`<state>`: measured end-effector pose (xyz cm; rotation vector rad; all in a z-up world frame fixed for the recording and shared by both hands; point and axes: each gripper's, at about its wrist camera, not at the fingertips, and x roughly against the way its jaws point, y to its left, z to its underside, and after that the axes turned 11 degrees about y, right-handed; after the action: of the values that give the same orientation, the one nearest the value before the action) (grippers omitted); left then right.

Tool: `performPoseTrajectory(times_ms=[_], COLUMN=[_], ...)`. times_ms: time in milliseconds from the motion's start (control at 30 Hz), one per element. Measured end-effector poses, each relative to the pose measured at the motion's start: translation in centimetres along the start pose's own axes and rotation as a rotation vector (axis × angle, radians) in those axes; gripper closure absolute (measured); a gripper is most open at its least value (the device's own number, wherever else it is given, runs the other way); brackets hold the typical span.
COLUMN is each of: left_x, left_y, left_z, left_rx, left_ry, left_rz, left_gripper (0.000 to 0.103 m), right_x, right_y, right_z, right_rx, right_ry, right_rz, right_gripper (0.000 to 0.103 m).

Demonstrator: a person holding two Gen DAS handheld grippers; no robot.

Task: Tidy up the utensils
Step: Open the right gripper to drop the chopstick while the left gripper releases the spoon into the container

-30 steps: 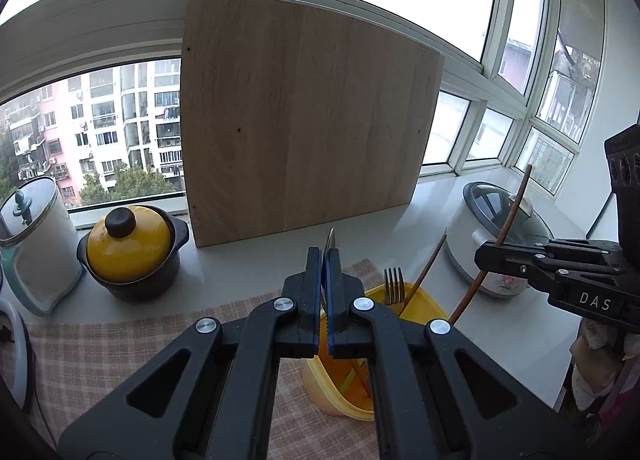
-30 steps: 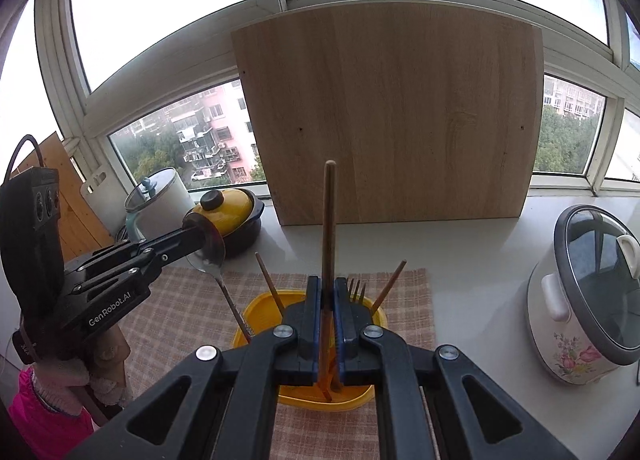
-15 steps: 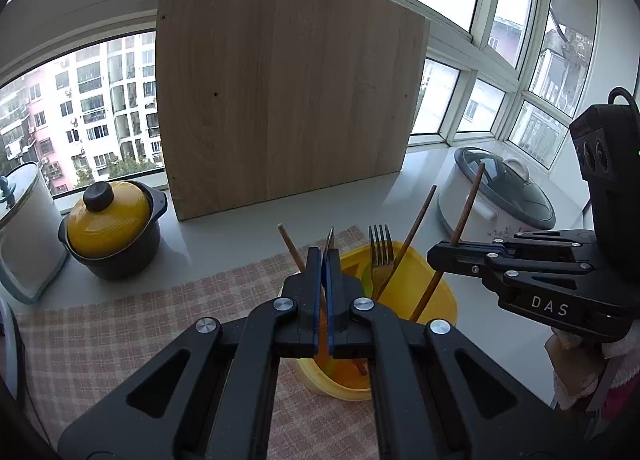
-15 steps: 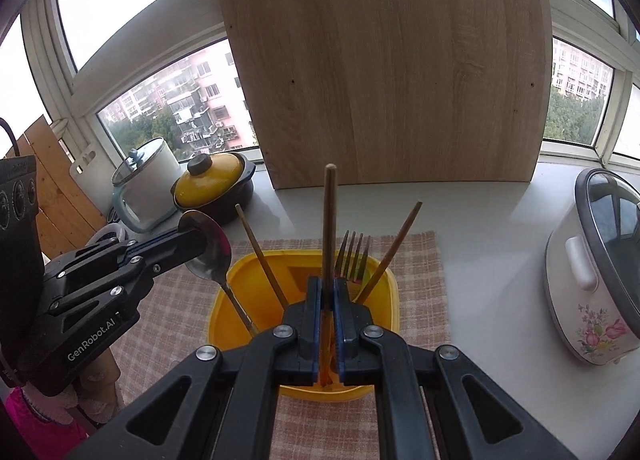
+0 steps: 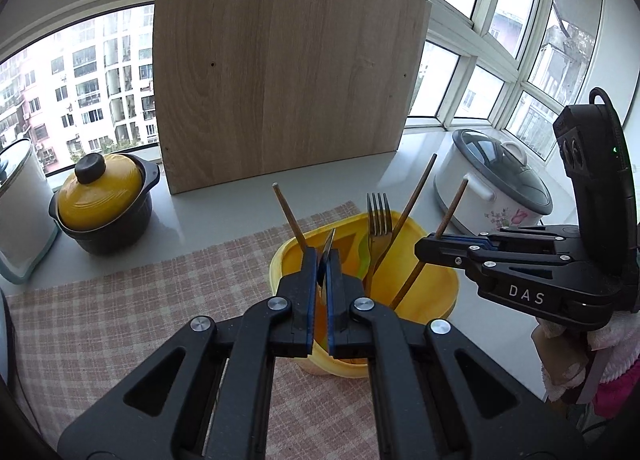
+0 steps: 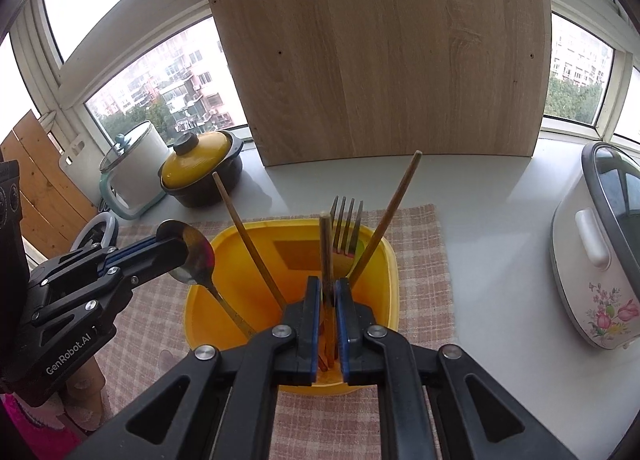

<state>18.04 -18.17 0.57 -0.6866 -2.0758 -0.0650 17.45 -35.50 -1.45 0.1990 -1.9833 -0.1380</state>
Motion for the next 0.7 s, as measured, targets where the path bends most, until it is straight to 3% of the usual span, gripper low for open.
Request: performPoseTrajectory(times_ms=[33, 67, 167, 267, 567, 700], left_x=[0.0, 0.1, 0.3, 1.0, 3.1, 4.1], left_y=[0.0, 0.1, 0.3, 0.5, 1.9, 2.9], left_z=[0.0, 0.0, 0.1, 0.4, 1.4, 2.3], left_rx=[0.001, 0.002, 0.010, 0.008, 0.030, 0.035], left_ry=[0.001, 0.004, 0.008, -0.004, -0.028, -0.035], left_rz=[0.004, 0.009, 0.021, 0.022, 0.006, -0.007], left_gripper=[0.103, 0.103, 0.094, 0.090, 0.090, 0.090], right_x=[0.1, 0.2, 0.4, 0.8, 2.2, 2.8], right_y=[-0.1, -0.2, -0.5, -0.8, -0.5, 0.2], right_z=[0.1, 0.2, 0.4, 0.6, 1.4, 1.9], right_rx=[-0.005, -0.009, -0.023, -0.041, -0.033, -0.015], right_ry=[-0.003, -0.010, -0.016, -0.027, -0.054, -0.075], right_rz=[0.001, 0.001, 0.004, 0.006, 0.010, -0.004], right_gripper=[0.076, 0.070, 0.065, 0.049, 0.046, 0.039])
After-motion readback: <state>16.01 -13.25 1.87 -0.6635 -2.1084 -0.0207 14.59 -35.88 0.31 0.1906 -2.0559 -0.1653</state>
